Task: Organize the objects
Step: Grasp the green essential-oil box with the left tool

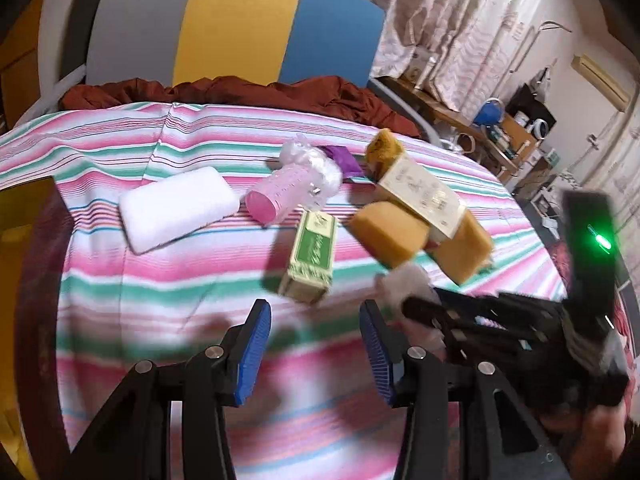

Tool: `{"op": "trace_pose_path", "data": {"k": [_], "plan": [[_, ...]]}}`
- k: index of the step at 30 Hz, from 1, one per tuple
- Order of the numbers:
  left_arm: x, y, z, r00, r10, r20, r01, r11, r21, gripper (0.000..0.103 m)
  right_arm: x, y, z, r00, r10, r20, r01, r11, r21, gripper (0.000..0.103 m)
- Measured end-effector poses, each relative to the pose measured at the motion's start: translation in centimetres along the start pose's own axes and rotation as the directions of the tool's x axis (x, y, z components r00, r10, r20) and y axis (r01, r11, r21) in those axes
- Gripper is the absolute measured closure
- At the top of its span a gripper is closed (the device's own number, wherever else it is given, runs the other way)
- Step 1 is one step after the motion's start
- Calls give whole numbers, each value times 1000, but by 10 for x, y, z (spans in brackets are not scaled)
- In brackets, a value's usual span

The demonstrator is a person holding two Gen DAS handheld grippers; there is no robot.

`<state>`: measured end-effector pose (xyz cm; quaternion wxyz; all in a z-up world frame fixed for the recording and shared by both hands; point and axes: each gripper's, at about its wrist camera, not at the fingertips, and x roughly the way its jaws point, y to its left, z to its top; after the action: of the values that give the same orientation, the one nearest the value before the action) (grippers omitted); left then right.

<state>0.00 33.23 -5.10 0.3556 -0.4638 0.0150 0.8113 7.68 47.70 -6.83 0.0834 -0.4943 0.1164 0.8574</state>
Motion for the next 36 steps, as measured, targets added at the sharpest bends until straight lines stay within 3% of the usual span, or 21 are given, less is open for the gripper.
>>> {"op": "trace_pose_path", "data": {"k": [4, 8, 13, 16, 24, 31, 36], "plan": [[28, -4, 14, 999, -7, -32, 7, 1000, 4, 56, 3, 1, 3, 1000, -8, 2, 8, 1000, -6, 77], [49, -8, 23, 999, 30, -40, -28, 998, 52, 57, 5, -1, 4, 1000, 7, 4, -7, 1000, 7, 77], [60, -8, 25, 999, 35, -30, -32, 994, 108, 69, 6, -6, 5, 1000, 22, 4, -22, 999, 27, 77], [62, -9, 19, 999, 51, -15, -48, 985, 167, 70, 7, -5, 6, 1000, 20, 4, -20, 1000, 22, 77], [52, -23, -6, 995, 89, 47, -99, 947, 304, 72, 8, -1, 5, 1000, -3, 14, 3, 1000, -15, 76], [33, -34, -32, 992, 106, 72, -125, 924, 360, 72, 7, -2, 5, 1000, 3, 23, -3, 1000, -12, 76], [13, -43, -46, 992, 103, 79, -124, 929, 349, 72, 5, -1, 3, 999, 28, 26, -28, 1000, -11, 76]]}}
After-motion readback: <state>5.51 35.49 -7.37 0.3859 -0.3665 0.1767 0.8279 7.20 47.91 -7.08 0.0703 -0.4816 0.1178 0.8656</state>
